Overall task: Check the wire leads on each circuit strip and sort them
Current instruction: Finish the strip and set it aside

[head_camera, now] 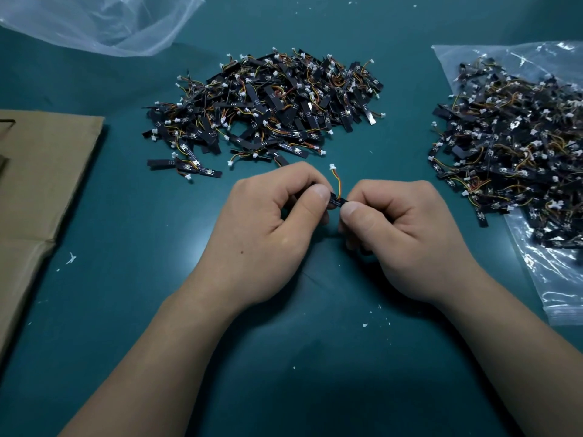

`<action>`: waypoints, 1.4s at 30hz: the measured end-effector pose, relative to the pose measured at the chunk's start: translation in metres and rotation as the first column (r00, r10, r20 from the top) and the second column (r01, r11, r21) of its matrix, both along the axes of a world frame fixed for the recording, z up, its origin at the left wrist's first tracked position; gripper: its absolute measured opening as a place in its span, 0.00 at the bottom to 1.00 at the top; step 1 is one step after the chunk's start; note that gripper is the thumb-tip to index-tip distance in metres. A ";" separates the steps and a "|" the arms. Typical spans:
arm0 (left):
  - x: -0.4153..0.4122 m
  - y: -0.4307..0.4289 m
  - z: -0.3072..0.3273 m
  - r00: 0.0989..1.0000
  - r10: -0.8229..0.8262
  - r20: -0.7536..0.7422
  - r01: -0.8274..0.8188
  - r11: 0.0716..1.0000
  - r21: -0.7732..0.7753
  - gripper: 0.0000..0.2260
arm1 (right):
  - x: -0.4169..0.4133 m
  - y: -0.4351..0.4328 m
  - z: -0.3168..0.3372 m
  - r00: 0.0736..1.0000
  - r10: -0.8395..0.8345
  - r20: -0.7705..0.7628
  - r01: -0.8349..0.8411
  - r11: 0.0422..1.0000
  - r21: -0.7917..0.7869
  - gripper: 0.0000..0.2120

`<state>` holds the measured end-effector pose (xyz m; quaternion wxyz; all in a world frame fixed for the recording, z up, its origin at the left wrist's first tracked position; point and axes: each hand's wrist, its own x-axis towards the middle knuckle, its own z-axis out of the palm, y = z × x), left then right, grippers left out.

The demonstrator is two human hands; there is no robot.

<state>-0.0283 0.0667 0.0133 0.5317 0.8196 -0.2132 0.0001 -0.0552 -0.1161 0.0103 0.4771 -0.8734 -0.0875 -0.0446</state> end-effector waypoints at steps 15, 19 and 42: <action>0.000 -0.002 0.000 0.998 0.045 0.034 -0.046 0.998 0.037 0.06 | -0.001 -0.002 0.001 0.999 0.013 0.034 -0.013 1.000 0.017 0.15; 0.001 -0.001 0.000 0.999 0.034 0.038 -0.036 0.998 0.043 0.07 | -0.001 0.001 0.000 0.999 0.003 0.036 -0.003 1.000 -0.007 0.14; 0.000 -0.002 0.000 1.000 0.027 0.001 -0.027 0.999 -0.025 0.07 | 0.000 -0.001 0.000 1.000 0.013 0.015 -0.013 1.000 0.004 0.13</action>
